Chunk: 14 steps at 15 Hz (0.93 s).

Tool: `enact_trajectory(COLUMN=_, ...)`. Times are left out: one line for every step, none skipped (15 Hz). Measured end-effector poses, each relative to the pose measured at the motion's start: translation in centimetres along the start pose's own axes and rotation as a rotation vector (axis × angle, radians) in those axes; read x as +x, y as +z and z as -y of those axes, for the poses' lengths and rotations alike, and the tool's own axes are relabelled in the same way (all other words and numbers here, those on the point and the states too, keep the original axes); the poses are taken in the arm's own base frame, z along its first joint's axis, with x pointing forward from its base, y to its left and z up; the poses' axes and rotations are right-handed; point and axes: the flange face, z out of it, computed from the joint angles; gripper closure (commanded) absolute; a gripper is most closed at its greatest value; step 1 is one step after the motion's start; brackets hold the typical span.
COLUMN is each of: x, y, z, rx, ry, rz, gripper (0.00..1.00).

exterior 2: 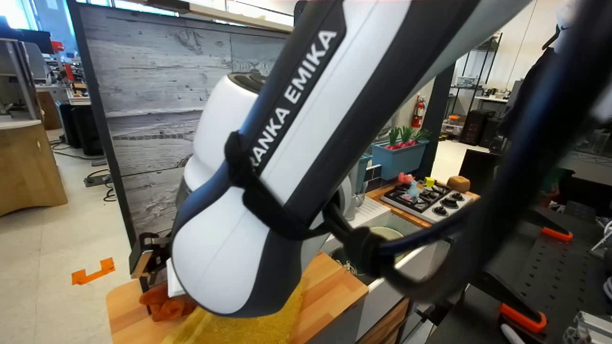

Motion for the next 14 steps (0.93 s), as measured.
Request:
enact_trajectory(x=-0.1, y=0.5, z=0.5, rx=-0.005, ry=0.005, rz=0.013, gripper=0.34)
enact_trajectory(x=-0.1, y=1.0, z=0.9, rx=-0.016, ry=0.009, rz=0.032, gripper=0.42)
enact_trajectory(x=0.0, y=1.4, z=1.1, rx=-0.032, ry=0.016, rz=0.052, gripper=0.51)
enact_trajectory(x=0.2, y=1.7, z=1.0, rx=-0.052, ry=0.025, rz=0.073, gripper=0.58)
enact_trajectory(x=0.4, y=1.9, z=0.9, rx=-0.073, ry=0.036, rz=0.094, gripper=0.66)
enact_trajectory(x=0.8, y=2.0, z=0.8, rx=-0.087, ry=0.046, rz=0.105, gripper=0.73)
enact_trajectory(x=1.3, y=1.9, z=0.7, rx=-0.097, ry=0.057, rz=0.110, gripper=0.80)
enact_trajectory(x=1.8, y=1.8, z=0.7, rx=-0.104, ry=0.067, rz=0.115, gripper=0.88)
enact_trajectory(x=2.2, y=1.7, z=0.7, rx=-0.107, ry=0.079, rz=0.117, gripper=0.95)
enact_trajectory(x=2.6, y=1.7, z=0.6, rx=-0.111, ry=0.091, rz=0.123, gripper=1.00)
enact_trajectory(x=3.0, y=1.6, z=0.5, rx=-0.115, ry=0.103, rz=0.128, gripper=1.00)
enact_trajectory(x=3.4, y=1.6, z=0.5, rx=-0.119, ry=0.115, rz=0.135, gripper=1.00)
enact_trajectory(x=3.7, y=1.6, z=0.4, rx=-0.122, ry=0.124, rz=0.145, gripper=0.74)
enact_trajectory(x=4.0, y=1.6, z=0.2, rx=-0.125, ry=0.133, rz=0.154, gripper=0.73)
